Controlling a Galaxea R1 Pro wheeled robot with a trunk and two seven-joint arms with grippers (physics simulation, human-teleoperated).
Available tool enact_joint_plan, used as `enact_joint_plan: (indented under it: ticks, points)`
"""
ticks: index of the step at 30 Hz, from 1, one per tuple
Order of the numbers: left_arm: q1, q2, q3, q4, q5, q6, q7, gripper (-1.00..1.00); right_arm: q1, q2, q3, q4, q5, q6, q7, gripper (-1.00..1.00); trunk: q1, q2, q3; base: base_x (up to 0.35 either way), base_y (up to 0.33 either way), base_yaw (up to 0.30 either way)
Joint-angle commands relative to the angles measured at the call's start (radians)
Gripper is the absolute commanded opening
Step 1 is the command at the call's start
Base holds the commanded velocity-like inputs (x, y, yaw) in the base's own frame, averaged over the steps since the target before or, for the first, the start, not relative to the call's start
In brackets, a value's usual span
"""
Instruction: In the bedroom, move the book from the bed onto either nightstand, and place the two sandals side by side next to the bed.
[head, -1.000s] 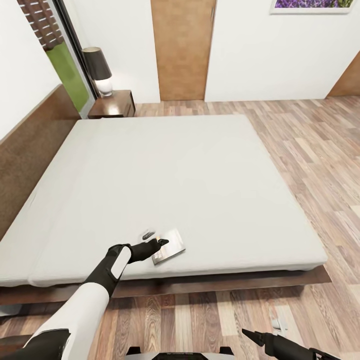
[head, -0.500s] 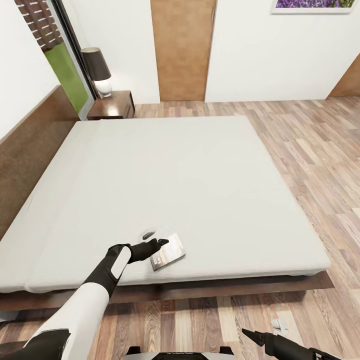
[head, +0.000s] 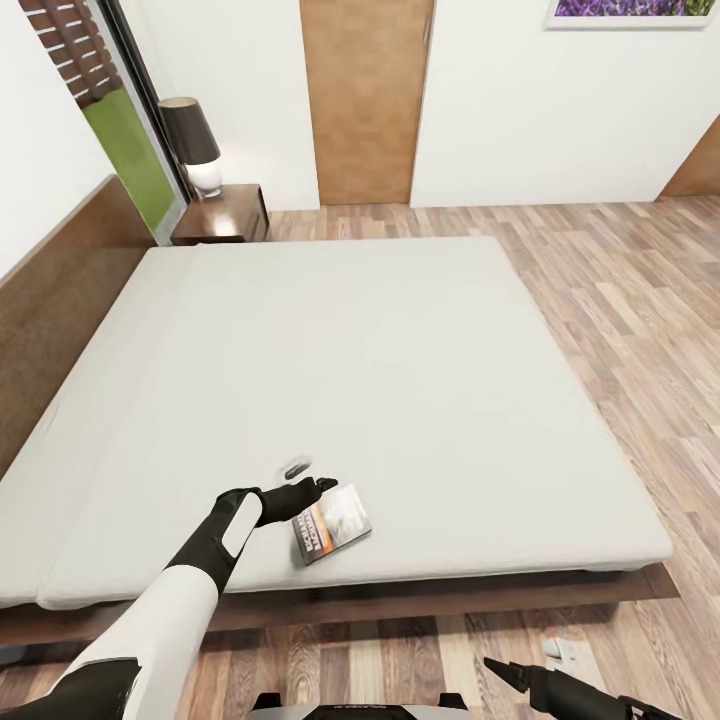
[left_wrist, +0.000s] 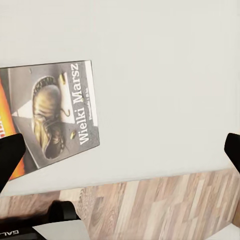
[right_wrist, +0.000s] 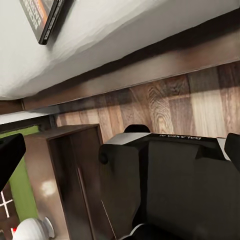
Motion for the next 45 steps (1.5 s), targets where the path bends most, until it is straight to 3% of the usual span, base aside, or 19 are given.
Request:
enact_joint_plan:
  ticks: [1,22,32,40,45]
  points:
    - [-0.001,-0.001,0.007,-0.001,0.002,0.009,-0.002,1.0,-0.001,0.001,-0.008,-0.001,0.009,0.009,0.007,1.0,0.001,-0.002,-0.001,0.005,0.0,0.0]
    - [-0.001,-0.001,0.007,-0.002,0.002,0.009,-0.001,1.0,-0.001,0.001,-0.008,-0.001,0.009,0.009,0.007,1.0,0.001,-0.002,-0.001,0.045,0.0,0.0]
    - [-0.001,-0.001,0.007,-0.002,0.002,0.009,-0.001,1.0,-0.001,0.001,-0.008,-0.001,0.009,0.009,0.007,1.0,0.039,-0.072,-0.033,0.0,0.0,0.0]
    - [-0.001,-0.001,0.008,-0.002,0.002,0.009,-0.001,1.0,-0.002,0.001,-0.008,-0.001,0.009,0.009,0.007,1.0,0.039,-0.072,-0.033,0.0,0.0,0.0]
    - [-0.001,-0.001,0.009,-0.002,0.002,0.009,-0.001,1.0,-0.001,0.001,-0.008,-0.001,0.009,0.009,0.006,1.0,0.058,-0.107,-0.048,0.0,0.0,0.0]
